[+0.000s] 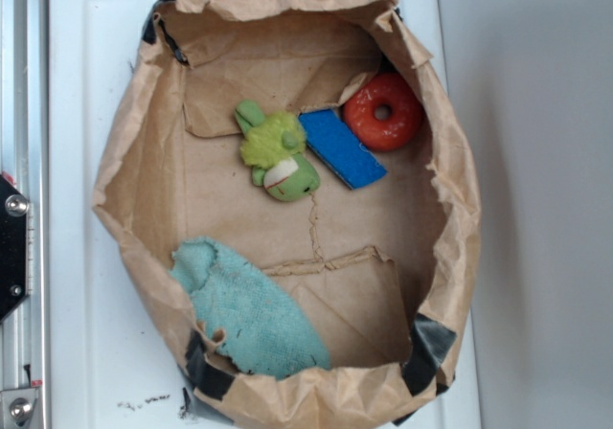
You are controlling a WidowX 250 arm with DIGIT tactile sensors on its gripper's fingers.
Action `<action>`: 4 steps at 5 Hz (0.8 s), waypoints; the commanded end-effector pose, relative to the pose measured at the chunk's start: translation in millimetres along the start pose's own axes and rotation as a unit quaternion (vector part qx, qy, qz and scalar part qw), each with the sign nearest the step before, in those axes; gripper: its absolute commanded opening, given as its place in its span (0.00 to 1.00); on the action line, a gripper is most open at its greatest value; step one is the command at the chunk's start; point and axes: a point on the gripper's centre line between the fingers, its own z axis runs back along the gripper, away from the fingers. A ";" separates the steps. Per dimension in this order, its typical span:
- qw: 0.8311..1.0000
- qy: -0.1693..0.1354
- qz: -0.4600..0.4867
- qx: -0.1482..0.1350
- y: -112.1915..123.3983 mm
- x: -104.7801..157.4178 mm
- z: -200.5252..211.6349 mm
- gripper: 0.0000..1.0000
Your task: Grab the blue cloth.
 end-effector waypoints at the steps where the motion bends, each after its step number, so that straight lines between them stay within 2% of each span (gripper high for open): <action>1: 1.000 0.000 0.000 0.000 0.0 0.0 0.0 1.00; 2: 1.000 -0.001 0.004 0.025 7.4 45.9 -37.5 1.00; 3: 0.999 -0.017 -0.003 0.038 20.8 89.2 -53.9 1.00; 4: 0.999 -0.020 -0.007 0.034 41.5 109.3 -69.2 1.00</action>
